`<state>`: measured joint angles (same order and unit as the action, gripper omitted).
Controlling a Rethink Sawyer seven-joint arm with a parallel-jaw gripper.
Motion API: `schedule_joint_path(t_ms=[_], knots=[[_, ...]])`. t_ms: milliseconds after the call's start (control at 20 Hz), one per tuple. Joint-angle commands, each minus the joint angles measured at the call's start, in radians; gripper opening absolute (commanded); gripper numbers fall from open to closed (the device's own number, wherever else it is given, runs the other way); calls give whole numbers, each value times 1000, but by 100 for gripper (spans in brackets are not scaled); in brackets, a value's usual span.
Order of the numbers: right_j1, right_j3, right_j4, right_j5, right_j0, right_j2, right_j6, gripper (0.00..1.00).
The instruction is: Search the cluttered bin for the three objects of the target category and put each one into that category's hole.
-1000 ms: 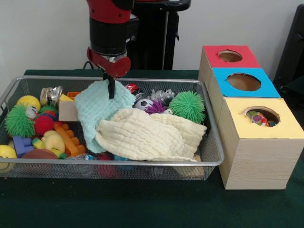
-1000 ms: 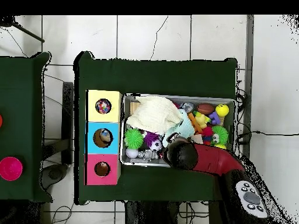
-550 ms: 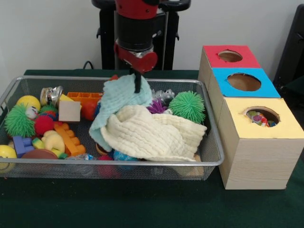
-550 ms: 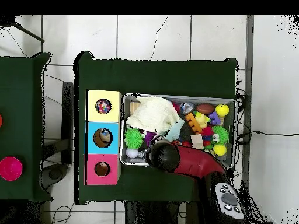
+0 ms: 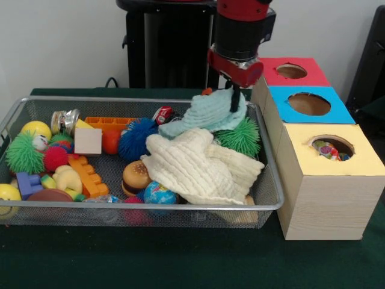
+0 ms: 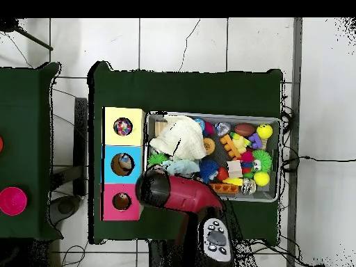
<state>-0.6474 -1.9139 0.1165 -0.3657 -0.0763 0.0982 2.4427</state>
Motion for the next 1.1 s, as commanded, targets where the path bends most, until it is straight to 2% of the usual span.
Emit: schedule_joint_path(t_ms=[50, 150, 300, 600, 700, 800, 850, 1100], knots=[[96, -29, 151, -8, 8, 4, 283, 0], [111, -26, 170, 11, 22, 10, 276, 0], [129, -41, 177, 72, 2, 1, 241, 0], [195, -49, 105, 204, -120, -55, 118, 0], [204, -46, 76, 222, -153, -69, 82, 0], [213, -28, 58, 211, -150, -50, 62, 0], [214, -28, 54, 207, -157, -56, 60, 100], [209, -27, 53, 193, -151, -48, 69, 100]])
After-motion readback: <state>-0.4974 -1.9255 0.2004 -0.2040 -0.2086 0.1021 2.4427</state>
